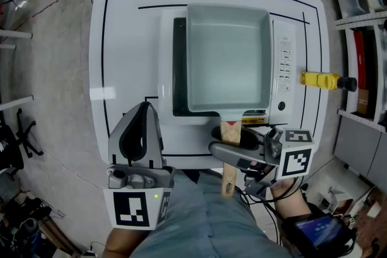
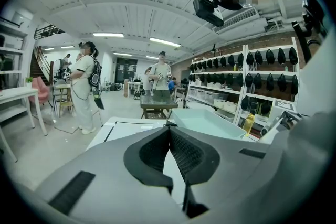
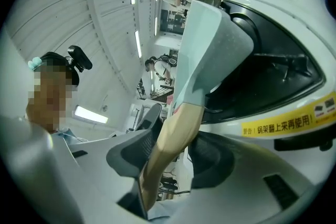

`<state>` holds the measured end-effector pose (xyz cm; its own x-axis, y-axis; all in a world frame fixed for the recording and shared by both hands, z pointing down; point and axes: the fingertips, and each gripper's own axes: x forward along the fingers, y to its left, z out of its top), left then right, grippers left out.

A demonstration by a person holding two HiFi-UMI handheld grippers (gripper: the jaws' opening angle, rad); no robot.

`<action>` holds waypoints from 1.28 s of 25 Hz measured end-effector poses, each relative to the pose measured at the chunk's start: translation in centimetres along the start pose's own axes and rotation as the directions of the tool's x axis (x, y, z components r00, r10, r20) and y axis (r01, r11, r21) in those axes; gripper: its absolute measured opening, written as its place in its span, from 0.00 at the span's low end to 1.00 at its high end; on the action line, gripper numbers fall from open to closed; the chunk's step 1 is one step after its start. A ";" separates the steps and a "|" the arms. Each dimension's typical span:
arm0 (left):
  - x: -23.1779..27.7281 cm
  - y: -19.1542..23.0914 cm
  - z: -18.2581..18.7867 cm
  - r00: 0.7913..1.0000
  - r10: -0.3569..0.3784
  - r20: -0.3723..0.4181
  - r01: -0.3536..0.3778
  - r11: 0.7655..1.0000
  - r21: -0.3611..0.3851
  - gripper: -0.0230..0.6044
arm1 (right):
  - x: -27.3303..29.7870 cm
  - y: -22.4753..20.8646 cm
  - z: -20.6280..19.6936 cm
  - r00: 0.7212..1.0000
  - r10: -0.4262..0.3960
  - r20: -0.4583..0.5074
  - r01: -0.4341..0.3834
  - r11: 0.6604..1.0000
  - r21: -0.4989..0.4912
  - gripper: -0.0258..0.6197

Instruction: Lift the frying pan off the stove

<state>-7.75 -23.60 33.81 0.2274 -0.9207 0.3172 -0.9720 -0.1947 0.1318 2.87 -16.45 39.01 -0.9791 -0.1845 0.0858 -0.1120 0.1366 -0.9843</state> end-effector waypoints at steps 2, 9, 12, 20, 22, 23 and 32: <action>0.0 0.2 0.0 1.000 0.002 -0.001 -0.002 1.000 0.000 0.06 | 0.1 0.0 -0.1 1.000 0.000 -0.009 0.000 1.000 0.003 0.40; -0.1 0.8 -0.6 0.999 0.015 -0.031 -0.014 1.000 0.012 0.06 | 0.4 -0.1 -0.2 1.000 -0.003 -0.021 0.004 0.999 0.037 0.36; 0.1 0.6 -0.1 1.000 0.006 -0.011 -0.006 1.000 0.004 0.06 | 0.4 0.0 -0.3 1.000 0.000 -0.025 0.001 0.998 0.060 0.35; 0.4 0.4 0.2 1.000 -0.005 0.000 0.005 1.000 -0.001 0.06 | 0.4 0.0 -0.4 0.999 0.014 -0.046 -0.009 0.993 0.122 0.31; 0.4 0.4 0.1 1.000 -0.002 -0.001 0.002 1.000 0.003 0.06 | 0.4 -0.1 -0.4 0.999 0.017 -0.049 -0.009 0.989 0.146 0.30; 0.4 0.5 0.1 1.000 0.001 -0.002 -0.001 1.000 0.007 0.06 | 0.3 -0.2 -0.4 0.999 0.017 -0.049 -0.009 0.987 0.160 0.29; 0.4 0.1 0.7 1.000 -0.006 0.017 0.006 1.000 -0.007 0.06 | 0.2 -0.5 -0.5 0.999 -0.001 -0.045 0.013 0.962 0.274 0.23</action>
<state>-7.82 -24.25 33.26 0.2325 -0.9249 0.3007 -0.9701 -0.1983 0.1402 2.59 -16.08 39.58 -0.9857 -0.1402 0.0932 -0.0738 -0.1376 -0.9877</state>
